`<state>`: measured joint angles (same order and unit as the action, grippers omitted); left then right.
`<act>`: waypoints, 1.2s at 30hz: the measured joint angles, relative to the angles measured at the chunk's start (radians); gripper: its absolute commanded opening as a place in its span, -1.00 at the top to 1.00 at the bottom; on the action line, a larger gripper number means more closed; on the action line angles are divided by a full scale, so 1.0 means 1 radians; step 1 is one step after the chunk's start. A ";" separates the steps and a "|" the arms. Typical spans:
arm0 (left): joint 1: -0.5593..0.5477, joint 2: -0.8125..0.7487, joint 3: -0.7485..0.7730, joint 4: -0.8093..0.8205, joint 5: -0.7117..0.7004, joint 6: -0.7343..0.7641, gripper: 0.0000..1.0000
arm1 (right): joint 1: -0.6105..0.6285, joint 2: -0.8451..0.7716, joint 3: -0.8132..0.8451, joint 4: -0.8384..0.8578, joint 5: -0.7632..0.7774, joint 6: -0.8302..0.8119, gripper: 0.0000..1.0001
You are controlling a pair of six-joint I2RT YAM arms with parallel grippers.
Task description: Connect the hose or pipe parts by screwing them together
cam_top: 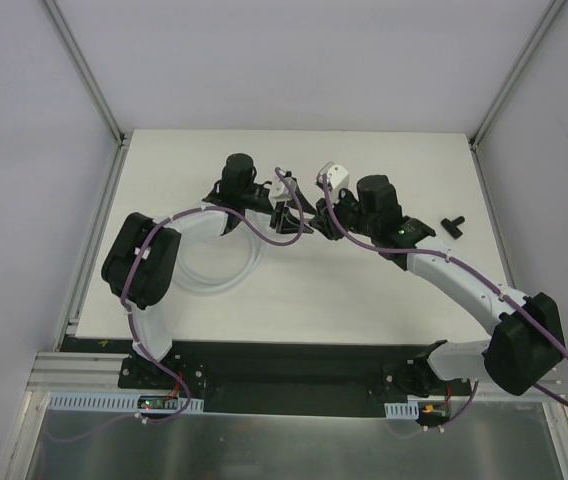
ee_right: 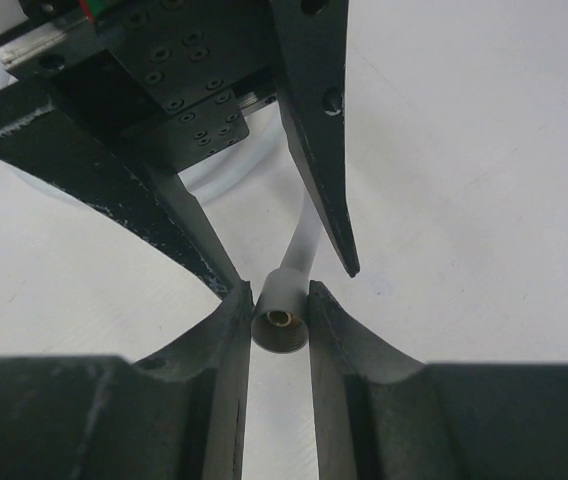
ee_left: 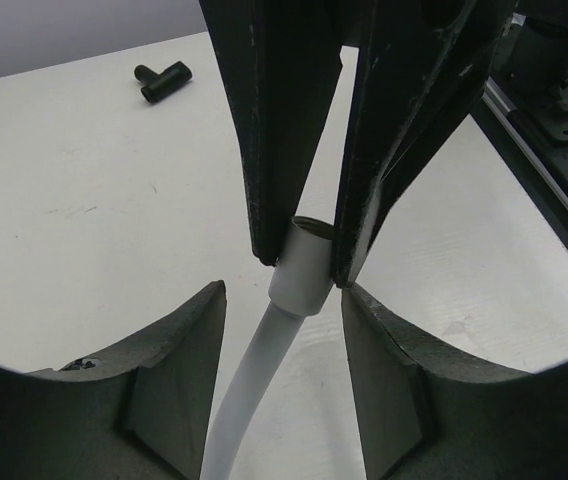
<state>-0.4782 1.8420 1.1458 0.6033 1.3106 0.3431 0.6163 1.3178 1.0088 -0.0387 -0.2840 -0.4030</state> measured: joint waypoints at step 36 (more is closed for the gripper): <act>-0.001 0.078 0.041 0.184 0.069 -0.208 0.18 | -0.027 0.000 -0.027 0.044 -0.025 0.029 0.99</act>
<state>-0.4789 1.9198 1.1870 0.7876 1.3792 0.1349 0.5892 1.3174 0.9821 0.0051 -0.3088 -0.3740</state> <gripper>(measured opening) 0.464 0.280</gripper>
